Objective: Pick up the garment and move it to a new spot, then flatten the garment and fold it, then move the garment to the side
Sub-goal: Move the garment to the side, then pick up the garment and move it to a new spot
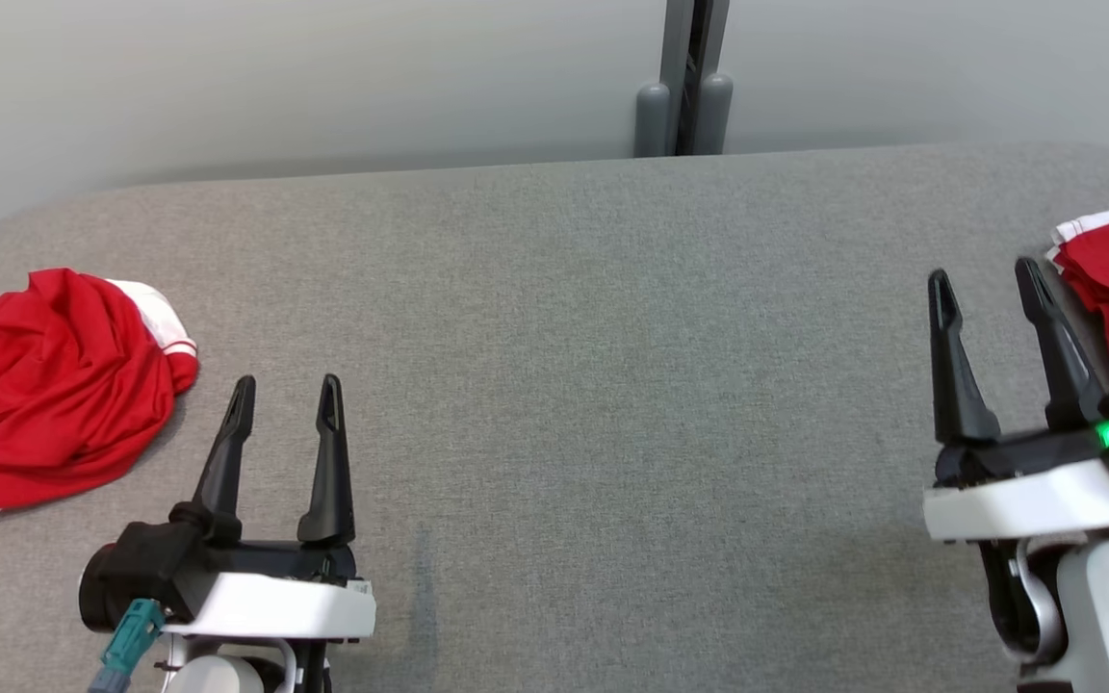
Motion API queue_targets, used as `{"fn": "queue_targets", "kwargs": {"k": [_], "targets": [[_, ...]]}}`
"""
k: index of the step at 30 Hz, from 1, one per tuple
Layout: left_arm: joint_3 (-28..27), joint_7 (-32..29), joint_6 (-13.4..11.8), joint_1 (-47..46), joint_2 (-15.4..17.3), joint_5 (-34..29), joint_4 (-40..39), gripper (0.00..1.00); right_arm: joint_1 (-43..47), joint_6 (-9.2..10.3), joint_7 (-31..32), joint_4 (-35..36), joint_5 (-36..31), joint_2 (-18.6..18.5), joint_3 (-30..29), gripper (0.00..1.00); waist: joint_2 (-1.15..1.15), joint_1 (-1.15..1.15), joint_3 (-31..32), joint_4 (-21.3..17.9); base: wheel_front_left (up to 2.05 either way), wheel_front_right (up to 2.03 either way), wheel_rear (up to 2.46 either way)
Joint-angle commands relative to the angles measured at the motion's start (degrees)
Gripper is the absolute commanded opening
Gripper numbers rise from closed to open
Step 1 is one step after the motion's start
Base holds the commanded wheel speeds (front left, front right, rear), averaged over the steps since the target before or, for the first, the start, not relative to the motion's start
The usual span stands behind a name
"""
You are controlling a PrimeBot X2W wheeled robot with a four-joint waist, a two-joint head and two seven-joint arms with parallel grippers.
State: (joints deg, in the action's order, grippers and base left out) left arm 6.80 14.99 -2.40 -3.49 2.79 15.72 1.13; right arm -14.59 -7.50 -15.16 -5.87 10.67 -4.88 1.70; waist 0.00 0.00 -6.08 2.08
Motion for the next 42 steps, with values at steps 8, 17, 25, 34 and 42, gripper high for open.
{"fn": "queue_targets", "kwargs": {"k": [8, 17, 25, 34, 42], "targets": [[1.78, 0.13, -1.18, 2.34, 0.21, -0.25, 0.83, 1.0, 6.12, 0.02, -0.08, 0.7, 0.7, 1.8, -2.74, 1.0, 0.0, 0.0, 0.97, 1.38, 0.0, 0.0, 0.0], [2.54, 0.13, -1.54, 3.08, 0.21, 0.36, 2.34, 1.0, 6.93, 0.02, -0.08, -4.83, 1.03, 1.87, -2.04, 1.0, 0.0, 0.0, 1.6, 2.2, 0.0, 0.0, 0.0], [2.36, 0.13, -1.81, 3.13, 0.22, 0.38, 2.65, 1.0, 6.63, 0.02, -0.08, -5.56, 1.54, 1.87, -1.56, 1.0, 0.0, 0.0, 1.73, 2.22, 0.0, 0.0, 0.0], [2.66, 0.13, -1.37, 2.74, 0.22, 0.38, 2.85, 1.0, 6.41, 0.02, -0.08, -6.51, 1.59, 1.88, -1.82, 1.0, 0.0, 0.0, 1.51, 2.06, 0.0, 0.0, 0.0], [2.8, 0.13, -1.34, 2.6, 0.22, 0.02, 2.99, 1.0, 6.54, 0.02, -0.08, -6.55, 1.87, 1.88, -1.71, 1.0, 0.0, 0.0, 1.41, 2.01, 0.0, 0.0, 0.0]]}}
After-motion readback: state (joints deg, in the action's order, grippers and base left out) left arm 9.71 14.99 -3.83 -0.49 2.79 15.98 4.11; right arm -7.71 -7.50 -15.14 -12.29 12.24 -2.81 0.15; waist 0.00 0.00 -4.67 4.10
